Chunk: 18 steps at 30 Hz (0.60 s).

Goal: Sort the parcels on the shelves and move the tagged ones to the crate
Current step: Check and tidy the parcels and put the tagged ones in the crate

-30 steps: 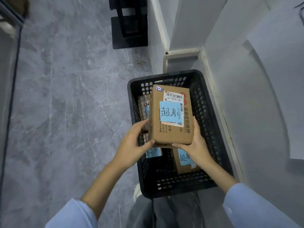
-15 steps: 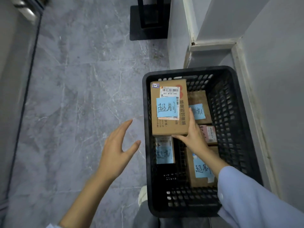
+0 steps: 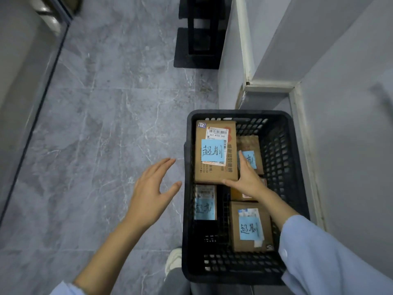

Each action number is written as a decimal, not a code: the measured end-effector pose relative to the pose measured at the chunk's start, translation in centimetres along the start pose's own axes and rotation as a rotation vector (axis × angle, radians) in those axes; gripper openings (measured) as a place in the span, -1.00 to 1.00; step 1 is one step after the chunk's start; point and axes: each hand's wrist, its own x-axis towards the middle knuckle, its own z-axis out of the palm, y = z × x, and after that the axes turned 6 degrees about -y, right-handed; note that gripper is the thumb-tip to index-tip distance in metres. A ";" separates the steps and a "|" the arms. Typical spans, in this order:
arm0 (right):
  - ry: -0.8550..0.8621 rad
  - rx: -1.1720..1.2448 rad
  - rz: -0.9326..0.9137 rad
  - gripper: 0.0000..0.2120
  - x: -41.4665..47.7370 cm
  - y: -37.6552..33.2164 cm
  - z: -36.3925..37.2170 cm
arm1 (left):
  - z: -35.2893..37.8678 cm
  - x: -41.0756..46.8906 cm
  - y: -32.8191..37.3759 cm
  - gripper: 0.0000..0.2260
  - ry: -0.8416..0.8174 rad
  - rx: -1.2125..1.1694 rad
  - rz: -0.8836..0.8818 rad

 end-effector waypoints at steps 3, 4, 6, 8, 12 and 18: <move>0.034 -0.110 -0.034 -0.09 -1.1 -3.5 -3.1 | -2.4 0.0 2.2 -0.48 0.024 0.042 0.007; 0.051 -0.146 -0.056 -0.17 -1.6 -4.9 -4.3 | -3.3 -0.1 3.0 -0.47 0.038 0.051 0.011; 0.074 -0.258 -0.085 -0.26 -2.6 -8.0 -6.4 | -5.3 -0.3 4.7 -0.47 0.072 0.072 0.022; 0.086 -0.376 -0.108 -0.27 -3.7 -11.2 -8.3 | -7.6 -0.8 6.4 -0.46 0.112 0.106 0.029; 0.112 -0.526 -0.177 -0.23 -6.3 -18.0 -11.4 | -12.5 -2.4 9.2 -0.44 0.217 0.168 0.024; 0.135 -0.686 -0.364 -0.25 -10.8 -29.6 -15.1 | -21.8 -7.1 12.3 -0.40 0.378 0.307 -0.004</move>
